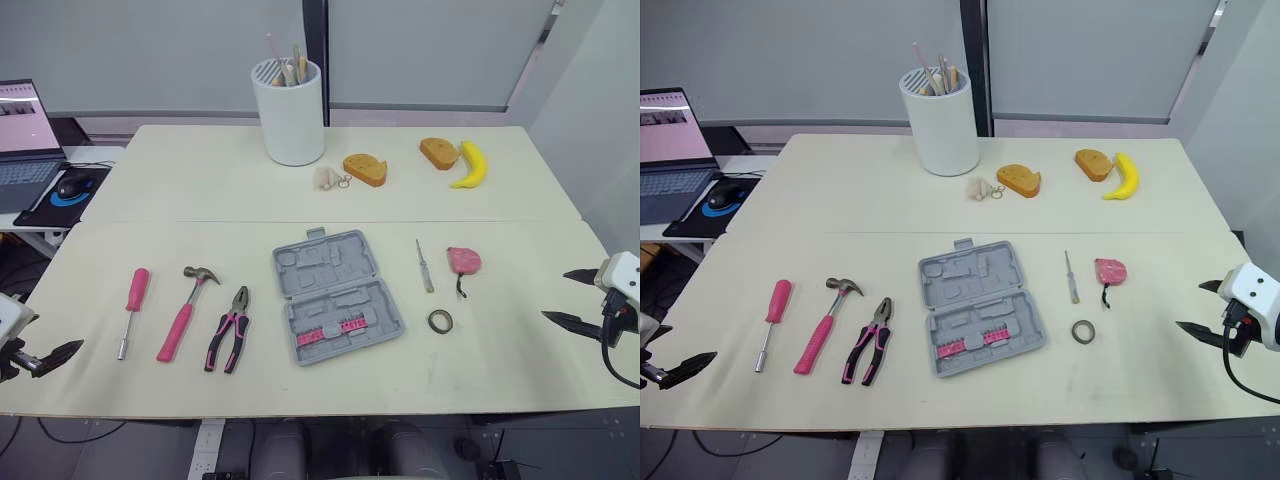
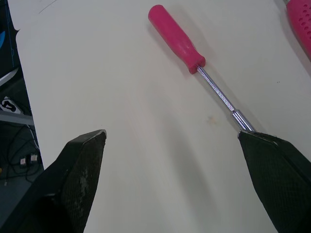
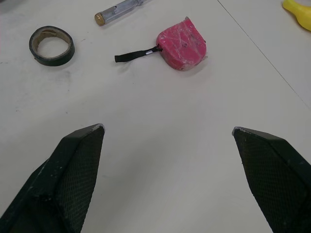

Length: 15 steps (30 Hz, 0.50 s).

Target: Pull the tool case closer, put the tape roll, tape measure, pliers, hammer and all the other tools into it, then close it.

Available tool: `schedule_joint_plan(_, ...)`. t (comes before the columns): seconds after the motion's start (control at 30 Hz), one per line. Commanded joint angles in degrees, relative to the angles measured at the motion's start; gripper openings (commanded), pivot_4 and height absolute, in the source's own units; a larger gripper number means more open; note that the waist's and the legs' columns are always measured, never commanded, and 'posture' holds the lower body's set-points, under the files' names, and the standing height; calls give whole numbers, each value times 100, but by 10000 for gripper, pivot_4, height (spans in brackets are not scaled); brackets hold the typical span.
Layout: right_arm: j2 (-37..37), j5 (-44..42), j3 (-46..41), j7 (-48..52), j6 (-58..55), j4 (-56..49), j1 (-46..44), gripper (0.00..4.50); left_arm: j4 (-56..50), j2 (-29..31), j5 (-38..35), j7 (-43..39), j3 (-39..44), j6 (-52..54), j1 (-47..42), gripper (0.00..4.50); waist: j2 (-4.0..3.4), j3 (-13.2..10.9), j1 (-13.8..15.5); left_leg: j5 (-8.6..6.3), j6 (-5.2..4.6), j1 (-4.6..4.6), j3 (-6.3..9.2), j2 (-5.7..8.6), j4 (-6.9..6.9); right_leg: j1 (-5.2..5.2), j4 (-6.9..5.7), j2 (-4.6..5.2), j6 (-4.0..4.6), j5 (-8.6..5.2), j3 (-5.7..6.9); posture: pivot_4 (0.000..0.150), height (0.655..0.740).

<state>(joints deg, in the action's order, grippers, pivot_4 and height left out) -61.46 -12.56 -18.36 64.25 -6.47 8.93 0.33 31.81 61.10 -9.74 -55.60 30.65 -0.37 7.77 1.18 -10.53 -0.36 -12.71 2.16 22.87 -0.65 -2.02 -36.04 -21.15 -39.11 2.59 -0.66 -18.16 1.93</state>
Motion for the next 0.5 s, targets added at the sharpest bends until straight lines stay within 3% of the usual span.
schedule_joint_plan(0.03,-154,26,-94,26,149,-25,-85,44842,179,213,-82,-160,-6,-109,-209,45000,0,0,1,0,0,0,0,0,0,0,0,0,0,0,0,1500,7337)
schedule_joint_plan(0.5,-70,-114,-200,-36,87,-3,-154,44842,898,428,-232,-942,-113,-449,-792,45000,1,1,-15,0,0,-1,-9,-4,-1,-5,-6,-12,0,2,2,1500,7337)
